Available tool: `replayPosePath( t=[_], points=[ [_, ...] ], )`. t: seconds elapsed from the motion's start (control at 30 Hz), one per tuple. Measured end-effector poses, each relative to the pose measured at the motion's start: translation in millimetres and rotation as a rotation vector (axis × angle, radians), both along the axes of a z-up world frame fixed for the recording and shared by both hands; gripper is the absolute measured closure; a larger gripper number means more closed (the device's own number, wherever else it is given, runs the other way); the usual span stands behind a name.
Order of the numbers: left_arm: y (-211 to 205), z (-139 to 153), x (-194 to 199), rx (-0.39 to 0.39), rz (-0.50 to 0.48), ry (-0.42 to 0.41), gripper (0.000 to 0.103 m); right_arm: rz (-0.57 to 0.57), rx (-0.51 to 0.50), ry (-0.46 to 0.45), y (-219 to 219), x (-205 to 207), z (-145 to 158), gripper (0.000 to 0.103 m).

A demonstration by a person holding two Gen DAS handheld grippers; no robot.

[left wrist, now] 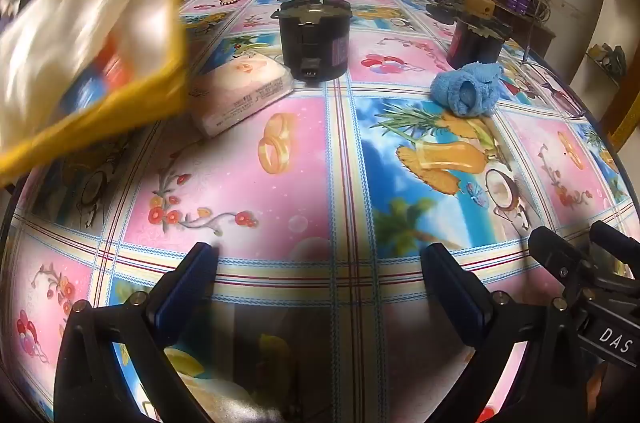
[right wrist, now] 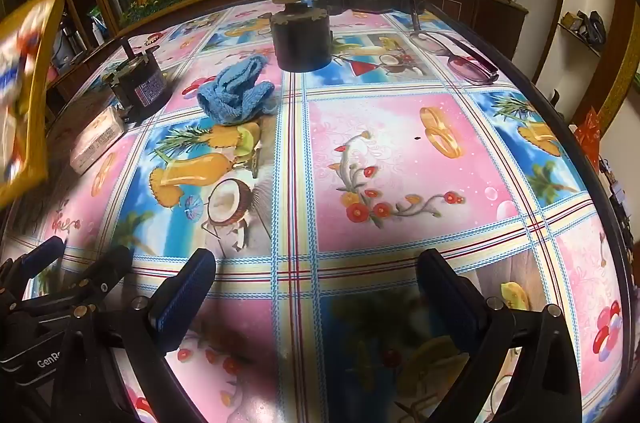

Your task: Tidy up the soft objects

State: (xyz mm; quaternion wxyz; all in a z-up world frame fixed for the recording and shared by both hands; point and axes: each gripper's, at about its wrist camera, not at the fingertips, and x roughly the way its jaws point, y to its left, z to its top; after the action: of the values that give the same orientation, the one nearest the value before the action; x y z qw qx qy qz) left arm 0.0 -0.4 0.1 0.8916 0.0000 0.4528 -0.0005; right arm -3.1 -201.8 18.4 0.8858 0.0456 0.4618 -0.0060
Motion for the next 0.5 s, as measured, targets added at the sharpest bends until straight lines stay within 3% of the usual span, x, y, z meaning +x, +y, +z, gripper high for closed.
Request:
replayPosePath(
  t=[0.5],
  points=[
    [7.6, -3.9, -0.9, -0.003, 0.001, 0.0, 0.0, -0.002, 0.004, 0.003, 0.4, 2.0, -0.3, 0.001]
  ],
)
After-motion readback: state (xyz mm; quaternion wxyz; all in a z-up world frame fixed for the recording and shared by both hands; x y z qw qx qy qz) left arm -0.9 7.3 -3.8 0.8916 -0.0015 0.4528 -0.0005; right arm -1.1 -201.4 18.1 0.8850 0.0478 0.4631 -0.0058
